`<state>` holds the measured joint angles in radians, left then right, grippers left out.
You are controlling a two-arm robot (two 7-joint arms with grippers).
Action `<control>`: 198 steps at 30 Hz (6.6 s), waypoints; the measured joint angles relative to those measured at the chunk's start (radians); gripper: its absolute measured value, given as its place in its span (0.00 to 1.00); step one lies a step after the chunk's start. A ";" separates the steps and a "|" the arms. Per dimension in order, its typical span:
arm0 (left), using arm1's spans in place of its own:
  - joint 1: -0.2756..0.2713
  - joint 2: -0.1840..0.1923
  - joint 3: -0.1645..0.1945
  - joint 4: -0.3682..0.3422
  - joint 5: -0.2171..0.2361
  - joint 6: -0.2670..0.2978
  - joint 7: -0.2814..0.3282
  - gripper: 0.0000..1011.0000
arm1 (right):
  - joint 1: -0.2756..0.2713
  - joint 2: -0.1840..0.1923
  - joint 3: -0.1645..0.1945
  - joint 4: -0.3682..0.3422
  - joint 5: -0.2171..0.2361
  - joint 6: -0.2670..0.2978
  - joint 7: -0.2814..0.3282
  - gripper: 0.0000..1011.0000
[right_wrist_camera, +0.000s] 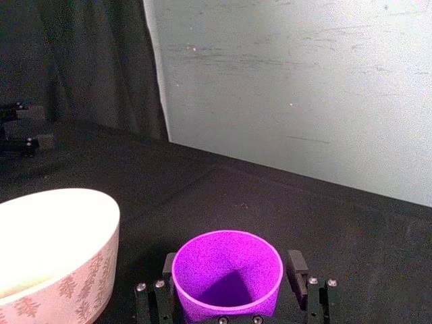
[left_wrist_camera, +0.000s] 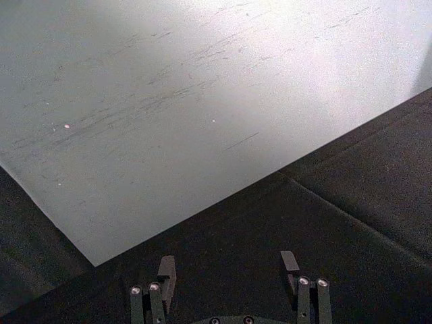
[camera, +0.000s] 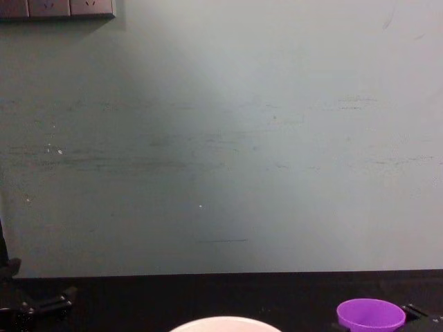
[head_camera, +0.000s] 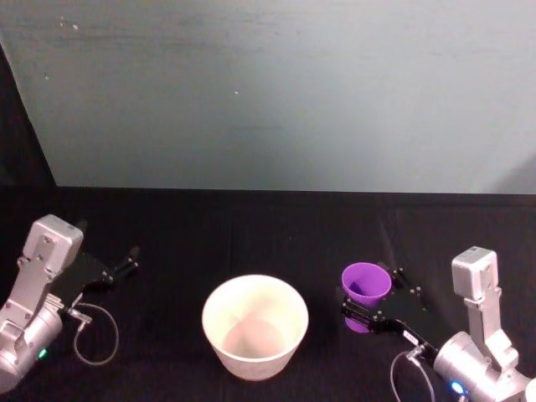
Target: Pick up the cup and pour the mung beans from the cup into the bowl.
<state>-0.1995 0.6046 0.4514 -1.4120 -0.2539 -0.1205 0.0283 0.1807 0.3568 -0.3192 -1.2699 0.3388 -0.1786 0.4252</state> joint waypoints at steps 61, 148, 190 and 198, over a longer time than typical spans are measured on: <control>0.000 0.000 0.000 0.000 0.000 0.000 0.000 0.99 | -0.067 0.037 0.066 -0.255 -0.044 0.067 -0.039 0.73; 0.000 0.000 0.000 0.000 0.000 0.000 0.000 0.99 | -0.042 0.123 0.128 -0.476 0.070 0.210 -0.016 0.73; 0.000 0.000 0.000 0.000 0.000 0.000 0.000 0.99 | -0.042 0.123 0.128 -0.476 0.070 0.210 -0.016 0.73; 0.000 0.000 0.000 0.000 0.000 0.000 0.000 0.99 | -0.042 0.123 0.128 -0.476 0.070 0.210 -0.016 0.73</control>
<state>-0.1995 0.6047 0.4513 -1.4120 -0.2539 -0.1206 0.0283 0.1388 0.4800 -0.1915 -1.7455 0.4088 0.0316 0.4089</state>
